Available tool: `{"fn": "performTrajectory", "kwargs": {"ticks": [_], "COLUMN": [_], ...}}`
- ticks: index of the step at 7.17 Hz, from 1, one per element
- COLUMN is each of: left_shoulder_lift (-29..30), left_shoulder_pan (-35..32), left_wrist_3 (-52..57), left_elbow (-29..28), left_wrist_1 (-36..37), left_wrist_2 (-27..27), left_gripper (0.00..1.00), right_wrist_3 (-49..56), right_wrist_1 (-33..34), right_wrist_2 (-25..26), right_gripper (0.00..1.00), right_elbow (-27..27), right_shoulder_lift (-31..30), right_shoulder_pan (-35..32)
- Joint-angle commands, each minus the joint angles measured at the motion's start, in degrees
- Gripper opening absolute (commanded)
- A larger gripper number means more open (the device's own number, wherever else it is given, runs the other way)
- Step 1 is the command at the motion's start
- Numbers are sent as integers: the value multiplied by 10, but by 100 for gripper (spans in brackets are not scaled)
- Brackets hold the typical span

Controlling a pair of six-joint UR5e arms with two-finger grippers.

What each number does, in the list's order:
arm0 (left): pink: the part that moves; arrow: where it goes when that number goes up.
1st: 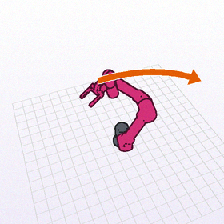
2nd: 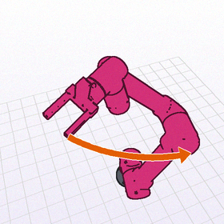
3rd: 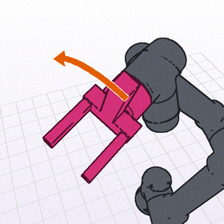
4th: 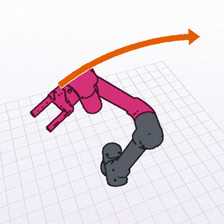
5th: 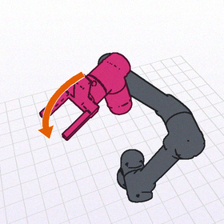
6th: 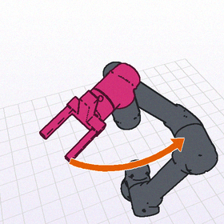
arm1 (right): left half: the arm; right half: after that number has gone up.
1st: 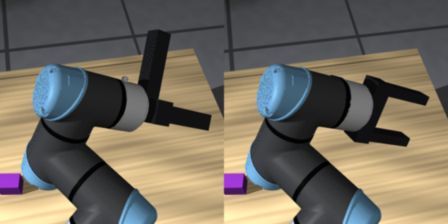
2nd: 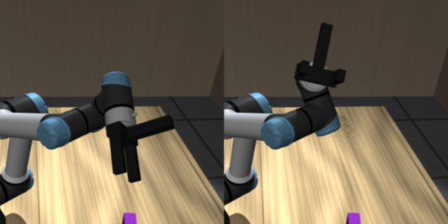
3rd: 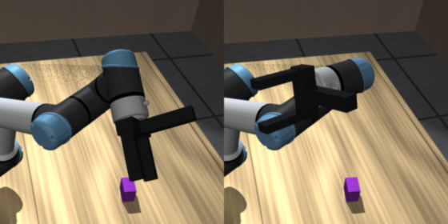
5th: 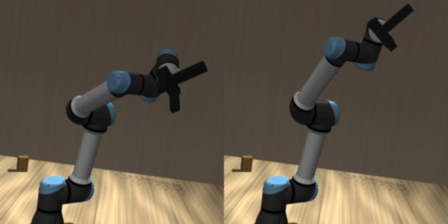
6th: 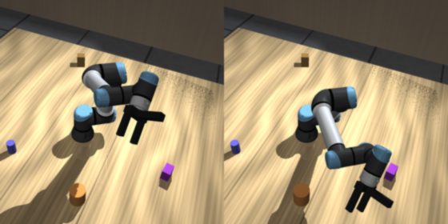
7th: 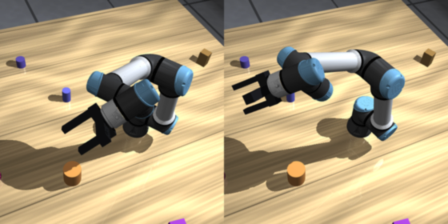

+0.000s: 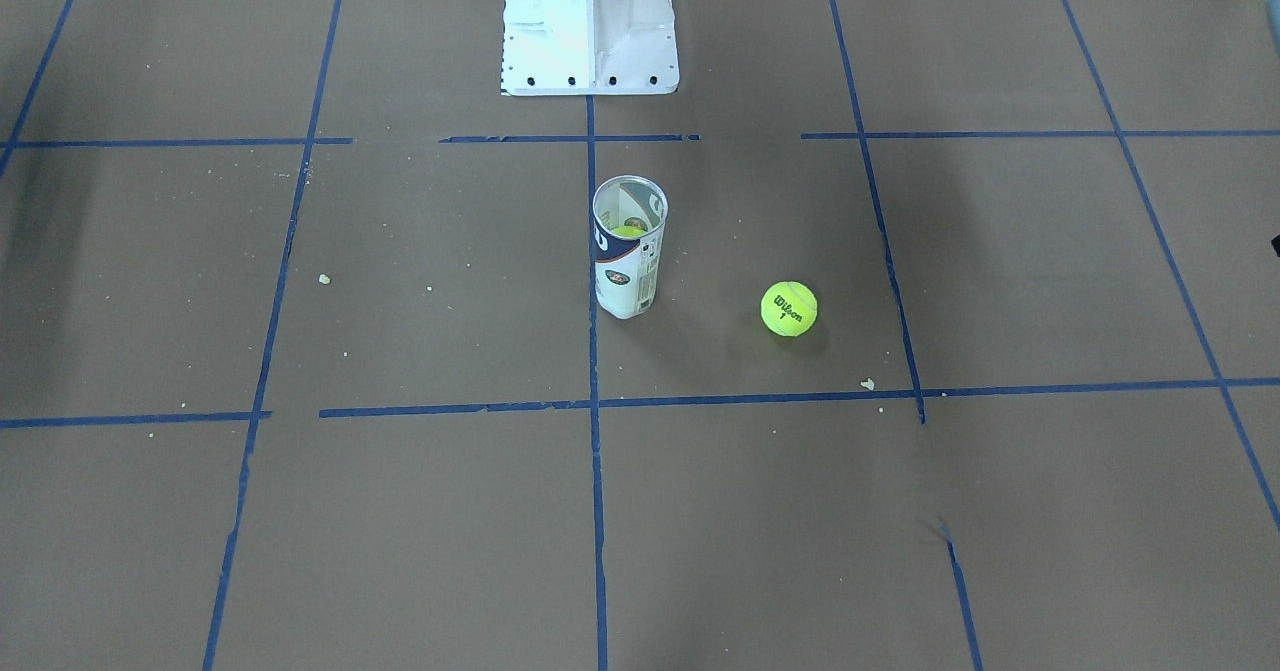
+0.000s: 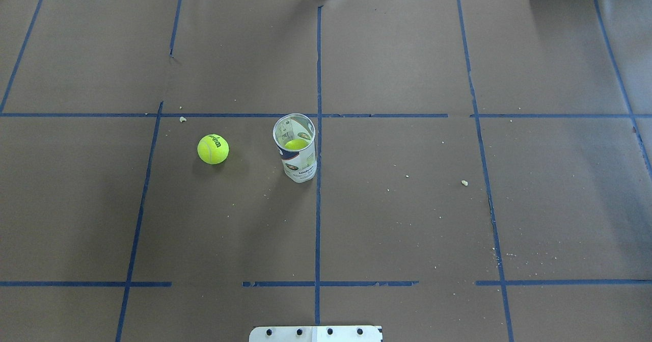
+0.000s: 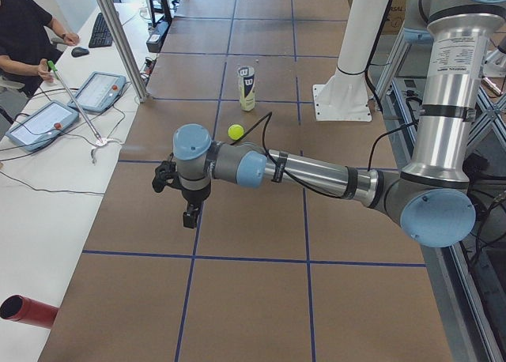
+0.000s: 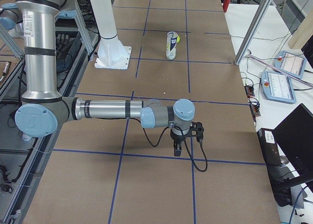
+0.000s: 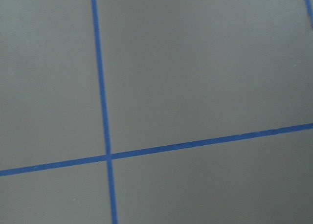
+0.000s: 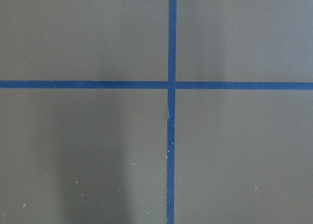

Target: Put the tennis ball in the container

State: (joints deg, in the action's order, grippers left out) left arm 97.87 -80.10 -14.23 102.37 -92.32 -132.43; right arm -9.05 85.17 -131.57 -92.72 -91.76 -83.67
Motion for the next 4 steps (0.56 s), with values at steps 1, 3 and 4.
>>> {"fn": "performTrajectory", "kwargs": {"ticks": [1, 3, 4], "left_shoulder_lift": [82, 149, 173], "left_shoulder_pan": [102, 208, 250], "left_wrist_3": [-178, -297, -328], "left_elbow": [21, 9, -1], "left_wrist_1": [3, 2, 0], "left_wrist_2": [2, 5, 40], "left_gripper": [100, 100, 100], "right_wrist_3": [0, 0, 0], "right_wrist_1": [0, 0, 0], "right_wrist_2": [0, 0, 0], "right_gripper": [100, 100, 100], "right_elbow": [0, 0, 0], "right_shoulder_lift": [0, 0, 0], "right_shoulder_pan": [0, 0, 0]}}
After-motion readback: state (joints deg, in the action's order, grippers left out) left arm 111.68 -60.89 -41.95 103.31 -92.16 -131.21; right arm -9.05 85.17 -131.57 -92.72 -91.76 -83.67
